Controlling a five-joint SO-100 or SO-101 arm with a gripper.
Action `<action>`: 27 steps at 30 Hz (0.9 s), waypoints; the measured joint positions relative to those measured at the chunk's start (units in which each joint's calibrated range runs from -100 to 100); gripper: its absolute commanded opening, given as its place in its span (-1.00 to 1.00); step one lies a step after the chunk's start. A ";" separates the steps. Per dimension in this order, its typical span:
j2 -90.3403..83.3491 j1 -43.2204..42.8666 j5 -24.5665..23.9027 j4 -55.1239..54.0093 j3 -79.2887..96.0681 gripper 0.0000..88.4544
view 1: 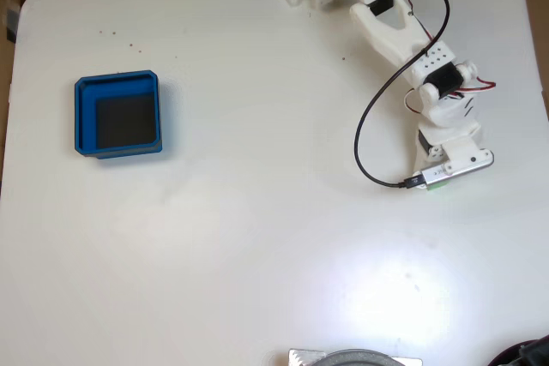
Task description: Pick up green cube and drop it in the blue box
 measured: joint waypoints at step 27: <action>0.00 0.00 -0.05 -0.50 0.00 -0.45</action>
